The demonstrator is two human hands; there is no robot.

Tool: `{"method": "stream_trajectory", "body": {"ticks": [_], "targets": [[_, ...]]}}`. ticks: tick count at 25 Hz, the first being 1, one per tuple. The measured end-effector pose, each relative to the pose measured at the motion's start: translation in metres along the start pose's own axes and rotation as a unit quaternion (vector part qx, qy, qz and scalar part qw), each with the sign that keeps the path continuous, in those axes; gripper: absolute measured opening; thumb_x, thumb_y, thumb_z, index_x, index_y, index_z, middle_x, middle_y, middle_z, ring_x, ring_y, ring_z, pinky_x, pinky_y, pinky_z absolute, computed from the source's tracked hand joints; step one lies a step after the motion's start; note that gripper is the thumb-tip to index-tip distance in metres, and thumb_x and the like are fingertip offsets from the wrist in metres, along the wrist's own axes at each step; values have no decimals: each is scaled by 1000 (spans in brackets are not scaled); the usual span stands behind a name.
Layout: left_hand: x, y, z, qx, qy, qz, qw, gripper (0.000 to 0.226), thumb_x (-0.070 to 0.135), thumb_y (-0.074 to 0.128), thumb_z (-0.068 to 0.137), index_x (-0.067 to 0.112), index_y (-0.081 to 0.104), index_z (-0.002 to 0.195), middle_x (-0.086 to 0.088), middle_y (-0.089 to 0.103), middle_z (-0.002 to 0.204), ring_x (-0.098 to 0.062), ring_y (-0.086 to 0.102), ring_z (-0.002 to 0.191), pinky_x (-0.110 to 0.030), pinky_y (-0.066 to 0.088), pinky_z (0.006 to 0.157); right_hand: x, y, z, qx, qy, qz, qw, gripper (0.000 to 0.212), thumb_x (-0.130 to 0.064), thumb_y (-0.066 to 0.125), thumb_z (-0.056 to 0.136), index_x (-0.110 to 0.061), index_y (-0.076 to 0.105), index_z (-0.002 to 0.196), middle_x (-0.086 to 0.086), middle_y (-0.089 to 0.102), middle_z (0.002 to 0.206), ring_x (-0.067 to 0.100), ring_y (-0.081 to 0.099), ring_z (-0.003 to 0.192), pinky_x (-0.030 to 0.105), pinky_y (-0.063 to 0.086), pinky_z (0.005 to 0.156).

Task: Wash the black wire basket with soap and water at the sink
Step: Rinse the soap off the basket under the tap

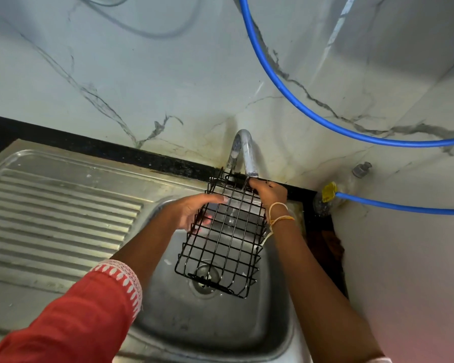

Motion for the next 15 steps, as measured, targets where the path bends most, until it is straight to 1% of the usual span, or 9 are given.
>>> {"method": "stream_trajectory", "body": {"ticks": [2,3,4,6,8,10,12,13,15], "targets": [[2,1,2,28,19,10,999,87,53,81,53,18,52,127,-6,50,99,-18,52,86,-30,40,69,-1,7,-7,55,-81,-135,986,18,-28,68,80,-11,65,79,4,61,75,25,57,73,29,44,59],[5,4,2,31,27,24,999,81,53,79,54,20,55,124,-5,48,92,-17,47,81,-29,36,66,0,11,-12,86,-141,-245,955,22,-26,61,85,-10,65,100,9,63,96,31,59,90,34,48,71],[6,8,3,28,30,31,999,77,52,78,54,21,56,121,-4,47,88,-16,43,77,-28,34,65,3,14,-17,96,-191,-341,916,31,-23,54,88,-12,59,117,12,59,114,34,54,106,40,47,83],[7,12,6,33,18,10,999,70,50,78,56,22,56,116,-2,46,84,-15,40,74,-30,35,66,7,23,-28,86,-261,-433,859,44,-24,43,91,-11,47,132,15,48,136,37,39,127,51,39,99],[4,12,8,56,-5,-34,998,67,55,78,56,18,58,108,-2,45,83,-14,40,73,-30,36,68,16,34,-49,40,-303,-469,829,58,-37,27,93,-11,35,144,22,31,150,39,23,141,58,21,112],[-1,7,9,73,-20,-62,995,62,56,77,59,16,61,103,-4,49,86,-15,43,76,-28,36,66,34,41,-72,-56,-365,-501,783,69,-49,12,92,-13,19,151,18,13,158,34,6,147,56,5,117],[-6,3,8,76,-33,-79,993,65,54,78,59,17,62,110,-8,53,99,-19,47,87,-31,37,68,46,29,-70,-126,-418,-518,735,71,-56,11,93,-17,12,152,7,6,160,27,-1,148,55,3,118],[-7,1,7,81,-35,-85,992,64,50,79,60,17,60,111,-9,53,102,-19,48,90,-32,37,68,46,18,-61,-122,-419,-527,729,70,-58,10,93,-22,10,153,1,5,161,24,-1,148,56,4,117],[-7,2,7,91,-34,-90,991,58,44,79,61,16,56,106,-7,50,92,-17,45,81,-31,35,68,45,4,-47,-57,-352,-537,765,70,-58,4,91,-26,7,153,-1,3,161,25,-1,148,56,4,117]]}}
Point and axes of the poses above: each hand's wrist, its own z-axis towards the middle knuckle, its own y-axis out of the palm, x = y × z, the point moved 2 cm from there along z, towards the middle knuckle
